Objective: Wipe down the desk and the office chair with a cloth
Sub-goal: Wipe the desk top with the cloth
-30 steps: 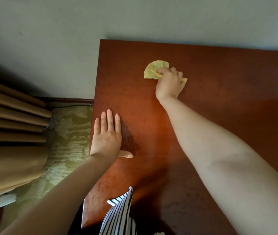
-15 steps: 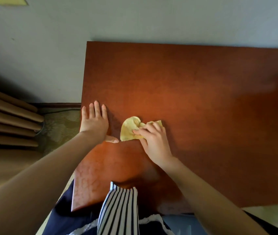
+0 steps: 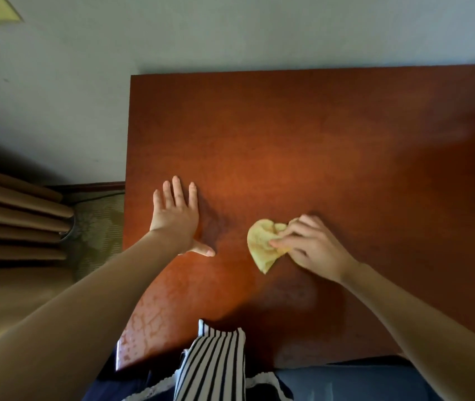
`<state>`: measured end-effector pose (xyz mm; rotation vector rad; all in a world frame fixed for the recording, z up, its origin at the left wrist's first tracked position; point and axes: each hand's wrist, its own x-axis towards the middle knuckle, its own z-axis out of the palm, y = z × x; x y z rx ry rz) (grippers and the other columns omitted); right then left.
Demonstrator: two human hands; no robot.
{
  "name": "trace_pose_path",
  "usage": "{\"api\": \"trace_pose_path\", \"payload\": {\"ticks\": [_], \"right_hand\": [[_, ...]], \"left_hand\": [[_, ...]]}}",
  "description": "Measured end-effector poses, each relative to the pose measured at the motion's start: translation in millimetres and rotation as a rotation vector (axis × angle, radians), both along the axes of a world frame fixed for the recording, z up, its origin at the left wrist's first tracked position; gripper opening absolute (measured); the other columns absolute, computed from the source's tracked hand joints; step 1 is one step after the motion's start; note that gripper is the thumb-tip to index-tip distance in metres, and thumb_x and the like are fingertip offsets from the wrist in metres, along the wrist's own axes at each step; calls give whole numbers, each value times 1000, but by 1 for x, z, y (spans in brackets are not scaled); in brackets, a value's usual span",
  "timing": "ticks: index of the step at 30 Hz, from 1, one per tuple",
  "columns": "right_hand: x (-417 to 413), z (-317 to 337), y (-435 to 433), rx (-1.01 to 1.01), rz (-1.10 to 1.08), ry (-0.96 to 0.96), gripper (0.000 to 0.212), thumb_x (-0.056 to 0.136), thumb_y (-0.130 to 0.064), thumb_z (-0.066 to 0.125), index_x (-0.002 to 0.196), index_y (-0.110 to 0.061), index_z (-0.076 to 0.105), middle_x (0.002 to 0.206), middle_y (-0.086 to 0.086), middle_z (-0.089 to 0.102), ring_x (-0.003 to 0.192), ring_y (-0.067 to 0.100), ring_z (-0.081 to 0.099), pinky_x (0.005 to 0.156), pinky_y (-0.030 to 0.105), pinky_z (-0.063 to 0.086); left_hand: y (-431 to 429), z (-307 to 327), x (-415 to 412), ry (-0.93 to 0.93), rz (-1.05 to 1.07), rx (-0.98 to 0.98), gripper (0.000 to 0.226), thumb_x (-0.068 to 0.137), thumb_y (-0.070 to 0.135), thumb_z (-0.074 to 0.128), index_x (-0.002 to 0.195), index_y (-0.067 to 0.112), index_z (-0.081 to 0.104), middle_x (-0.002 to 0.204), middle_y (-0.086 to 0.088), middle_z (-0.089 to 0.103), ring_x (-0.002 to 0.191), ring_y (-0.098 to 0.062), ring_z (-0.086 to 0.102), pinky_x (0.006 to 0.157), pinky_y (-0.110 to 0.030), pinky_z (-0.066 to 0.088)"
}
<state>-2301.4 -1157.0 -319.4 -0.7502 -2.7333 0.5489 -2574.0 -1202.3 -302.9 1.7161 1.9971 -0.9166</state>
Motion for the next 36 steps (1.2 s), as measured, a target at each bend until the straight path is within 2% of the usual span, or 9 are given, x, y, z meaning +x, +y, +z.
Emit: {"api": "trace_pose_path", "payload": {"ticks": [6,13,16,19,21,23,26,31,36], "right_hand": [[-27,0,68,-17,-210,4,34,68,9,74,95,-10,76,84,9,67,72,34,56,67,45,48],[-71,3,143,-51,-383,-95,27,84,-6,65,109,-15,71,100,9,63,90,33,54,86,42,42],[-94,1,164,-72,-572,-127,24,89,-13,61,111,-20,68,108,7,60,101,32,50,85,41,42],[-126,-4,161,-127,-883,-73,25,90,-16,61,111,-27,67,113,4,58,108,28,48,89,41,40],[-143,-9,145,-154,-1008,-22,26,90,-16,59,112,-30,66,113,1,58,110,26,46,93,40,38],[-150,-12,123,-159,-987,16,26,90,-18,59,112,-30,66,112,-1,58,109,24,46,93,38,37],[-143,-15,87,-118,-815,20,27,88,-17,62,112,-27,68,106,0,61,101,26,49,86,37,37],[-116,-14,14,-38,-625,94,30,72,-4,75,98,-20,75,88,2,66,81,30,55,73,37,41],[-87,-13,-41,-37,-519,119,33,70,-3,77,99,-20,75,82,0,64,77,27,56,72,39,46]], "left_hand": [[-1,-3,3,23,-13,7,148,53,90,49,141,-3,-26,150,-35,-18,142,-48,-6,115,-54,7],[-3,-8,1,41,-42,50,147,53,92,43,141,-4,-26,150,-36,-16,141,-50,-5,114,-57,1],[0,-9,1,38,-45,59,146,54,91,42,140,-5,-26,149,-37,-16,141,-51,-5,114,-56,0],[2,-9,0,43,-35,47,147,54,91,44,140,-4,-27,149,-37,-17,141,-51,-6,114,-55,-1],[1,-9,-1,41,-30,39,147,53,92,44,140,-3,-27,149,-36,-17,141,-50,-6,114,-55,-1],[0,-9,-3,44,-27,36,147,53,92,44,141,-2,-27,150,-35,-17,141,-49,-6,114,-55,0],[2,-8,-4,29,-7,29,147,52,90,48,142,1,-27,151,-32,-18,142,-47,-8,114,-55,0],[0,-3,-4,18,27,21,147,53,90,51,144,5,-26,152,-29,-19,143,-44,-9,114,-56,0],[1,7,-2,61,13,10,145,54,91,50,146,5,-22,154,-27,-13,144,-42,-7,114,-57,-1]]}}
